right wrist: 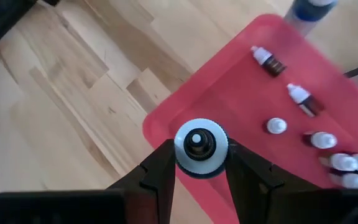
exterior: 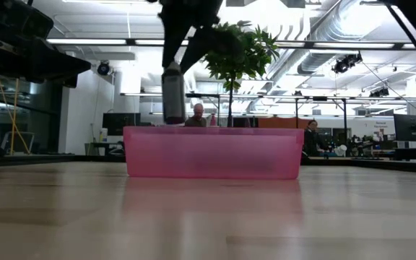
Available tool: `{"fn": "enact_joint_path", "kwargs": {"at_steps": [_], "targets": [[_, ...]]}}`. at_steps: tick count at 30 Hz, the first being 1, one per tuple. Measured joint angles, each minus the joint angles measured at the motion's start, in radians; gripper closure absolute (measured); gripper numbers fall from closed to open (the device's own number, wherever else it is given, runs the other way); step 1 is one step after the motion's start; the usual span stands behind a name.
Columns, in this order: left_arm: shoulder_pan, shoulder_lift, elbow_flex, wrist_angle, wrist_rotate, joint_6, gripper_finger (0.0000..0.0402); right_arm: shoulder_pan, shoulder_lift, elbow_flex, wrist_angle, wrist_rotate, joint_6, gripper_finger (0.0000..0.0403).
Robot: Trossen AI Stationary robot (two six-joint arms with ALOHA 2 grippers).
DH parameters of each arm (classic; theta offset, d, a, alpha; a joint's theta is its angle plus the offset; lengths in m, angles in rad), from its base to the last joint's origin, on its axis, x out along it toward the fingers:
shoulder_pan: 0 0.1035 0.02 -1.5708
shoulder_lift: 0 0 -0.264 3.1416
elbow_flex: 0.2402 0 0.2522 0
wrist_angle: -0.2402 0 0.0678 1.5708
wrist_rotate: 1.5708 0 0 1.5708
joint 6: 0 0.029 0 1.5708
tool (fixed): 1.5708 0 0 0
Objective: Pick & Place food coloring
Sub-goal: Put the large black food coloring bottle into the pink container
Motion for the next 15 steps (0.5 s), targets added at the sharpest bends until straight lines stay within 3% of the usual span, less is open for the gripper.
{"fn": "enact_joint_path", "kwargs": {"at_steps": [8,15], "targets": [[0.0,0.0,0.0,0.0,0.0,0.0,0.0401,0.003,0.045,0.0,-0.012,-0.005,0.124,0.0286],[0.0,0.0,0.0,0.0,0.0,0.0,0.0401,0.003,0.041,0.0,-0.117,0.08,0.242,0.0286]]}}
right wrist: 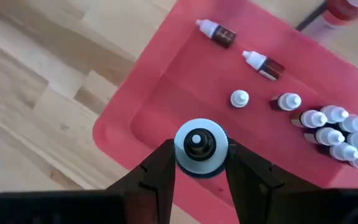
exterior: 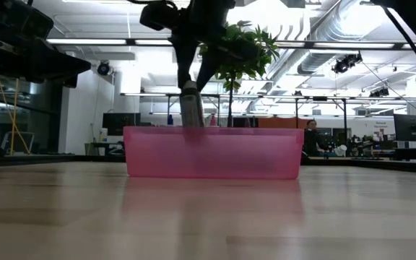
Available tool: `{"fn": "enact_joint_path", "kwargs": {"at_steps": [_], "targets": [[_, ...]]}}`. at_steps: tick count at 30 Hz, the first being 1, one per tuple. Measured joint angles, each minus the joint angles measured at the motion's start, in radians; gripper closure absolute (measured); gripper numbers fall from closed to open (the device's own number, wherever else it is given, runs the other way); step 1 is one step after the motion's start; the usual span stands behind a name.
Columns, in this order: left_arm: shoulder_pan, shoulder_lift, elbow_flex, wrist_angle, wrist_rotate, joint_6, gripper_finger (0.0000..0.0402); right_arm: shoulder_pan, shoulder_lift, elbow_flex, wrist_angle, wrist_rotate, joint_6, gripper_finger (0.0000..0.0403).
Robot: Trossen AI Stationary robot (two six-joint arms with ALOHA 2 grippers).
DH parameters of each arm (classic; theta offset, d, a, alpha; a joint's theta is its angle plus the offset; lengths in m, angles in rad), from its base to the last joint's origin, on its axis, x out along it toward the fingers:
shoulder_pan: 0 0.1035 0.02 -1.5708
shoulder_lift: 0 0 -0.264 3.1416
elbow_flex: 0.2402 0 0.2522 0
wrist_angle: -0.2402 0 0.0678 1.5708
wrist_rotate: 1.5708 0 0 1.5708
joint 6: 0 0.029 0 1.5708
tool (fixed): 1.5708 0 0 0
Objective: Pick & Place food coloring
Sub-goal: Put the large black food coloring bottle into the pink container
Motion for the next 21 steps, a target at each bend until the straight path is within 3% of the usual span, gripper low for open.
{"fn": "enact_joint_path", "kwargs": {"at_steps": [5,15,21], "targets": [[0.0,0.0,0.0,0.0,0.0,0.0,0.0401,0.004,-0.018,0.0,-0.039,0.035,0.05,0.0286],[0.0,0.0,0.0,0.0,0.0,0.0,0.0401,0.046,-0.135,0.002,-0.332,0.188,0.216,0.0286],[0.0,0.0,0.0,0.0,0.0,0.0,0.0401,0.075,-0.187,-0.022,-0.366,0.233,0.274,0.0286]]}}
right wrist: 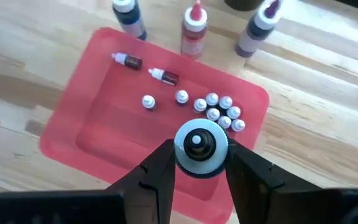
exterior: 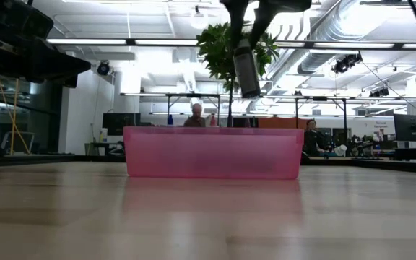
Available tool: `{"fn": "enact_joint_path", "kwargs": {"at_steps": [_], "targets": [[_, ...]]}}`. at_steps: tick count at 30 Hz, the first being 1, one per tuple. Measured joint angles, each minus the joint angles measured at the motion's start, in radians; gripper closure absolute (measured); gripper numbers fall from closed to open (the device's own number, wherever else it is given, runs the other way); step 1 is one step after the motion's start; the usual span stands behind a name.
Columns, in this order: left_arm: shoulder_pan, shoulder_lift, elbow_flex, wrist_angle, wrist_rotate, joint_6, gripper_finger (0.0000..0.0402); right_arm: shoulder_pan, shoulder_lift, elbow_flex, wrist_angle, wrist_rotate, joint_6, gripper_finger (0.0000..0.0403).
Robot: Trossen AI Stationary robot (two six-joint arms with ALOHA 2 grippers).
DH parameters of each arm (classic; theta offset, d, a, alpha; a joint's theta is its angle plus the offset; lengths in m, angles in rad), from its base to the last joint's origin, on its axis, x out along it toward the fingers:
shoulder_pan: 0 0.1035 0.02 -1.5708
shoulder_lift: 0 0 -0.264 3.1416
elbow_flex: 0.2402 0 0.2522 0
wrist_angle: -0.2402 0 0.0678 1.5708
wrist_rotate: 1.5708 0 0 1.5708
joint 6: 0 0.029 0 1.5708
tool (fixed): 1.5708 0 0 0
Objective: Pick & Place food coloring
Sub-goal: Put the large black food coloring bottle into the pink container
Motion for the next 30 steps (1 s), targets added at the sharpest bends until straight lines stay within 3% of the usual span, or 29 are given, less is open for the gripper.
{"fn": "enact_joint_path", "kwargs": {"at_steps": [4,9,14,23,30], "targets": [[0.0,0.0,0.0,0.0,0.0,0.0,0.0401,0.027,-0.089,-0.175,0.048,-0.002,0.069,0.0286],[0.0,0.0,0.0,0.0,0.0,0.0,0.0401,0.043,-0.225,-0.467,0.326,-0.005,0.085,0.0286],[0.0,0.0,0.0,0.0,0.0,0.0,0.0401,0.039,-0.279,-0.661,0.504,0.002,0.073,0.0286],[0.0,0.0,0.0,0.0,0.0,0.0,0.0401,0.04,-0.282,-0.87,0.776,0.0,-0.075,0.0286],[0.0,0.0,0.0,0.0,0.0,0.0,0.0401,0.044,-0.283,-0.947,0.894,-0.006,-0.105,0.0286]]}}
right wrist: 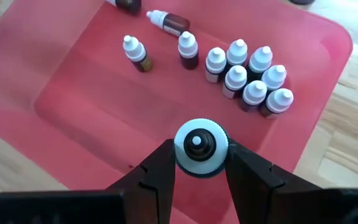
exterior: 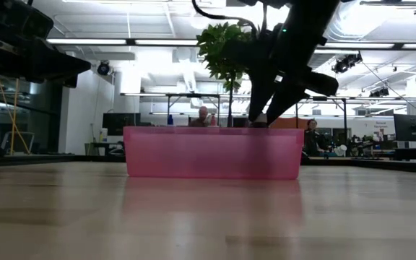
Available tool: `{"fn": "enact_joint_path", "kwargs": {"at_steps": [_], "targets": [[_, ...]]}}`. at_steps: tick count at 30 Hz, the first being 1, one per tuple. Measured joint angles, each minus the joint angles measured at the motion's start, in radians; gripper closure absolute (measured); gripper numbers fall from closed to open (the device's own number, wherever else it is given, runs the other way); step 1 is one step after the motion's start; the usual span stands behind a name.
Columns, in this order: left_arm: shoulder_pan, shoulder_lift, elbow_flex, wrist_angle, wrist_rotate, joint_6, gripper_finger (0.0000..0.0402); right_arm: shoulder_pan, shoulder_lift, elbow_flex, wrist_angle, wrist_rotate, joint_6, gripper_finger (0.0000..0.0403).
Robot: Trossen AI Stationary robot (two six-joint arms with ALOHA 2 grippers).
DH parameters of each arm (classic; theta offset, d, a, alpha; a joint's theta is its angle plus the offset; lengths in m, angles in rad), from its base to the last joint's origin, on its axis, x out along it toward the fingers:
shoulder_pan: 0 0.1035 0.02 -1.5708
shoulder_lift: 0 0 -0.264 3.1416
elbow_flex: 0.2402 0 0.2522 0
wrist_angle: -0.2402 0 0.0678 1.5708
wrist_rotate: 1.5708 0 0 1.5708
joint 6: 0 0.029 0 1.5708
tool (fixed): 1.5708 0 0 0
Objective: Pick & Place food coloring
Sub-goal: Put the large black food coloring bottle into the pink container
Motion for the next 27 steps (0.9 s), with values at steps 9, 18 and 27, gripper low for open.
{"fn": "enact_joint_path", "kwargs": {"at_steps": [9,18,27], "targets": [[0.0,0.0,0.0,0.0,0.0,0.0,0.0401,-0.001,-0.013,-0.009,0.013,-0.062,-0.08,0.0286],[0.0,0.0,0.0,0.0,0.0,0.0,0.0401,0.0,-0.071,-0.013,-0.05,-0.097,-0.116,0.0277],[0.0,0.0,0.0,0.0,0.0,0.0,0.0401,0.0,-0.104,-0.011,-0.072,-0.093,-0.157,0.0236]]}}
